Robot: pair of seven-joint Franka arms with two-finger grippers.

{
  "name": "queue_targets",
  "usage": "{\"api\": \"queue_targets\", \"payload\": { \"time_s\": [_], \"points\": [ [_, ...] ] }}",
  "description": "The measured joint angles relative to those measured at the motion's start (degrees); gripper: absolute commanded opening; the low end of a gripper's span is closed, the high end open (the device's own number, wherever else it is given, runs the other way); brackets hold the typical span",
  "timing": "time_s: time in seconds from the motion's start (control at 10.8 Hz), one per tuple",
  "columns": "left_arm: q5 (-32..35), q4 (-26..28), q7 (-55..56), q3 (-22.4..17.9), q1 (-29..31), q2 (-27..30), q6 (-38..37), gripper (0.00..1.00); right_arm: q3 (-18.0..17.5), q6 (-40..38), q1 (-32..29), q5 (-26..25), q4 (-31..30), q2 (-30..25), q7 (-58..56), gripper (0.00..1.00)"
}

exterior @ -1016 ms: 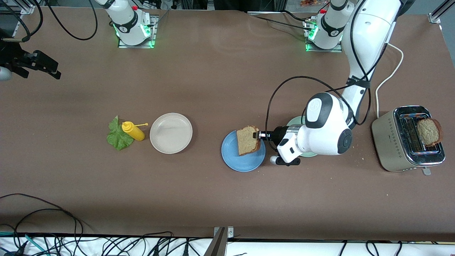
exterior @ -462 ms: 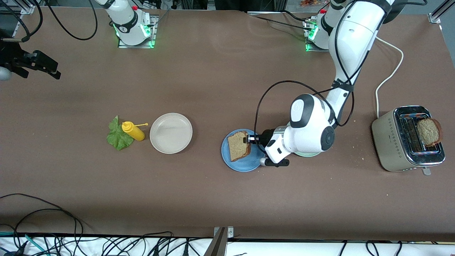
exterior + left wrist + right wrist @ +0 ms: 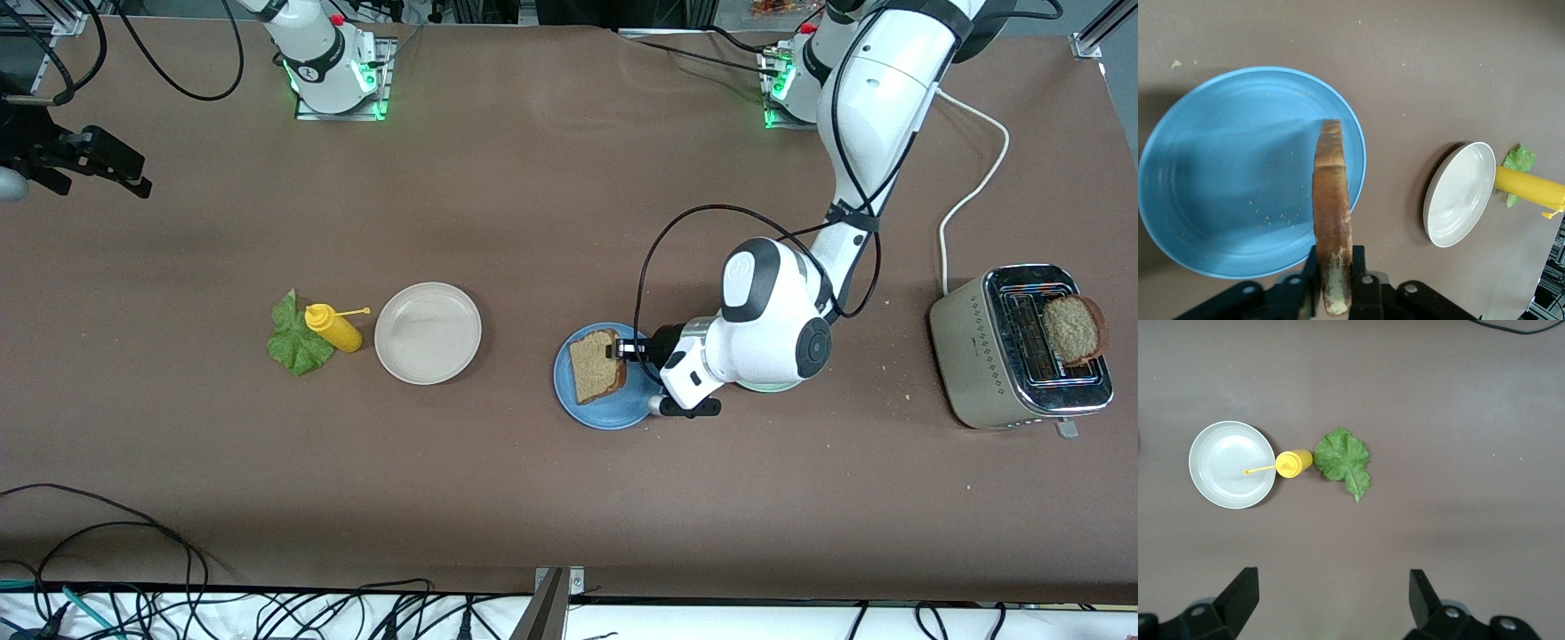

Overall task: Make sandwich in blue plate with both arms
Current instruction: 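Lower the bread onto the blue plate and open the left gripper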

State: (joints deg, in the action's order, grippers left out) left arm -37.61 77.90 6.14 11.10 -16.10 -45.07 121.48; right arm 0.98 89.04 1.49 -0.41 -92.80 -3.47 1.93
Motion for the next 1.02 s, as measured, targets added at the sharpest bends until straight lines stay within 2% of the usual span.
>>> {"api": "queue_targets", "payload": {
  "time_s": [0.55,1.02],
  "points": [
    [0.0,-0.1,-0.3,-1.1,0.4,-0.2,0.2,1.00,0.3,-1.4,-0.1,0.0,0.0,0.2,0.0,1.00],
    [0.0,-0.6,-0.9,-2.9,8.9,0.5,-3.3,1.00,0.3,-2.8,-0.1,0.0,-0.3,3.2,-0.1,1.00]
  ]
}}
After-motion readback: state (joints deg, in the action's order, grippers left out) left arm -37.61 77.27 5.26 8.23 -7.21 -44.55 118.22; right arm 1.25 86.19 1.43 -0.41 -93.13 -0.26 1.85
